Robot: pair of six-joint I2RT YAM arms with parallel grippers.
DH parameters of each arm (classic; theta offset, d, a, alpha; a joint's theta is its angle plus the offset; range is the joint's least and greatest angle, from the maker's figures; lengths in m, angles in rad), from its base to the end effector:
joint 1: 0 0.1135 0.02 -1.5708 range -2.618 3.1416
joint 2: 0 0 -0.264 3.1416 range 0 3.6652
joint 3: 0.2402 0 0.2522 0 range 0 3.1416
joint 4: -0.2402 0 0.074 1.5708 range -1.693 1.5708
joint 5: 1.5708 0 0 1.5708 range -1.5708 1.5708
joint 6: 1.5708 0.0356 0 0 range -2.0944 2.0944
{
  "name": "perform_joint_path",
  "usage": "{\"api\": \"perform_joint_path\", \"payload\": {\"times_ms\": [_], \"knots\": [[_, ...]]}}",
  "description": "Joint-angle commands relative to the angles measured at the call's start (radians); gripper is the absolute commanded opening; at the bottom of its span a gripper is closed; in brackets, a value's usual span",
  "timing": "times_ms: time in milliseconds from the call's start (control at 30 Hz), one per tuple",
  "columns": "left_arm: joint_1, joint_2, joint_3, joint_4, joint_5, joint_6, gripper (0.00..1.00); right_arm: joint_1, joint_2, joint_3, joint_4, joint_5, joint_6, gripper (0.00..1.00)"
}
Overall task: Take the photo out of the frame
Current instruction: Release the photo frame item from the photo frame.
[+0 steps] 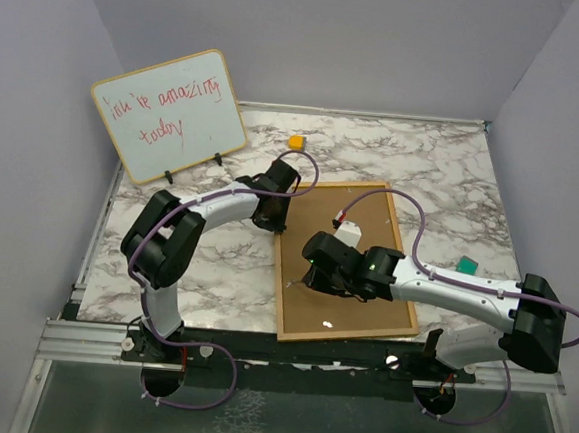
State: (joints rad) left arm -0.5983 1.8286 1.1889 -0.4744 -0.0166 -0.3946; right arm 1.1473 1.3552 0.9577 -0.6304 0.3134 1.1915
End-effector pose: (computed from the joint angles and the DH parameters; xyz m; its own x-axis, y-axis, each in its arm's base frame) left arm 0.3044 -0.2068 0.1723 -0.8988 0.1475 -0.4128 0.2292 0.9608 -0.1558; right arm 0.1203 0.2401 0.2395 -0.8751 0.2090 -0.4365 0.0300 0.9236 0.3822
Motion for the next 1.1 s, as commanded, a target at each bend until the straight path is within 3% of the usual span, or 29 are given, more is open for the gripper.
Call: {"api": "perform_joint_path", "payload": {"times_ms": [0,167,567,733,900,1067], "knots": [[-0.019,-0.003,-0.035,-0.069,-0.113,0.074,0.0,0.003,0.005,0.039,-0.043,0.019,-0.004,0.0],[-0.021,-0.015,-0.043,-0.058,-0.101,0.077,0.09,0.003,-0.01,0.043,-0.063,0.032,0.003,0.01],[-0.023,-0.028,-0.045,-0.064,-0.135,0.088,0.02,0.003,-0.034,0.053,-0.131,0.074,0.036,0.0],[-0.093,-0.023,-0.044,-0.104,-0.247,0.122,0.05,0.003,-0.06,0.056,-0.184,0.113,0.076,0.0],[-0.098,-0.029,-0.043,-0.112,-0.24,0.117,0.22,0.003,-0.098,0.041,-0.203,0.135,0.108,0.0],[-0.097,-0.095,-0.064,-0.091,-0.241,0.095,0.54,0.003,-0.137,0.026,-0.226,0.159,0.134,0.01]]}}
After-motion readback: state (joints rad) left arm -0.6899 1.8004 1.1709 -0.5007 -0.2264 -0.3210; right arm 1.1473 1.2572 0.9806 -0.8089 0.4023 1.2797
